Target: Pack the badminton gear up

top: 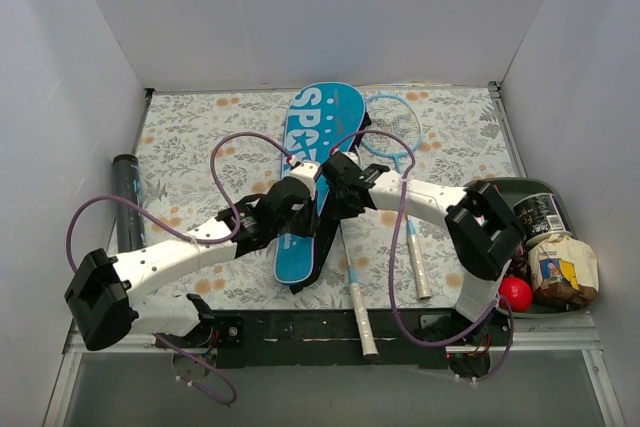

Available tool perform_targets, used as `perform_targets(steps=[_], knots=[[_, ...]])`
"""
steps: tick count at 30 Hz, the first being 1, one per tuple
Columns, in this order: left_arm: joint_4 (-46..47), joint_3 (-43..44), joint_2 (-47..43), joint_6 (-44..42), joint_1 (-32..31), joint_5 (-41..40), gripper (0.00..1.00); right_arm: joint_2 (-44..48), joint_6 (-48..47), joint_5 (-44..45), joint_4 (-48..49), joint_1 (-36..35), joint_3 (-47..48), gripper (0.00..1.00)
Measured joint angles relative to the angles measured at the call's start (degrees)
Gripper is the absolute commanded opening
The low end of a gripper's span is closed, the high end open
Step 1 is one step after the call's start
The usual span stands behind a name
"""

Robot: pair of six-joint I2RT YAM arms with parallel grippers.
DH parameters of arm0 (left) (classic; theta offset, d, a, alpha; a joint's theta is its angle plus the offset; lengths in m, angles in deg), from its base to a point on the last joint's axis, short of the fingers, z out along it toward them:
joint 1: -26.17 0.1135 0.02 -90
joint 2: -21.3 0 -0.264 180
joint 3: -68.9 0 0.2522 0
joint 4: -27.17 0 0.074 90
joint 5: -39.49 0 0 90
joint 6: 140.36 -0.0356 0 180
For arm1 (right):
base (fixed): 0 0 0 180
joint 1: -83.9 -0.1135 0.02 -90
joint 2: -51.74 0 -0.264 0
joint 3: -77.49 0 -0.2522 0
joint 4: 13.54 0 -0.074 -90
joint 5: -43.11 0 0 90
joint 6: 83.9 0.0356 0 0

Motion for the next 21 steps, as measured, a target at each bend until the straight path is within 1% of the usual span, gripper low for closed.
perform_targets(steps=[3, 6, 12, 13, 14, 15, 16, 17, 18, 21], knots=[[0.0, -1.2, -1.0, 0.2, 0.0, 1.0, 0.0, -4.8, -1.2, -0.5, 2.9, 0.8, 2.9, 0.01], [0.0, -1.9, -1.6, 0.3, 0.3, 1.6, 0.0, -6.9, -2.4, -0.1, 5.5, 2.1, 4.4, 0.01], [0.4, -2.9, -1.6, 0.5, 0.3, 3.8, 0.0, -7.0, -3.7, 0.5, 12.1, 6.1, 5.0, 0.01], [0.6, -2.9, -1.4, 0.6, 0.3, 4.2, 0.0, -7.1, -3.9, 0.5, 13.2, 6.8, 5.2, 0.05], [1.0, -2.9, -1.2, 0.7, 0.3, 4.7, 0.0, -7.3, -4.1, 0.2, 14.0, 7.4, 5.5, 0.12], [1.5, -2.9, -0.9, 0.7, 0.3, 5.0, 0.0, -7.6, -4.4, 0.0, 14.5, 8.0, 6.1, 0.29], [1.9, -2.9, -0.6, 0.7, 0.3, 5.2, 0.0, -8.1, -4.8, -0.2, 14.8, 8.5, 6.9, 0.34], [2.2, -2.9, -0.3, 0.7, 0.3, 5.3, 0.0, -8.5, -5.1, -0.3, 15.2, 8.8, 7.5, 0.38], [2.5, -2.9, 0.0, 0.7, 0.3, 5.5, 0.0, -8.7, -5.4, -0.5, 15.9, 8.9, 7.9, 0.44], [2.7, -2.9, 0.8, 0.7, 0.3, 5.6, 0.0, -8.7, -6.4, -1.3, 17.6, 8.9, 8.1, 0.5]])
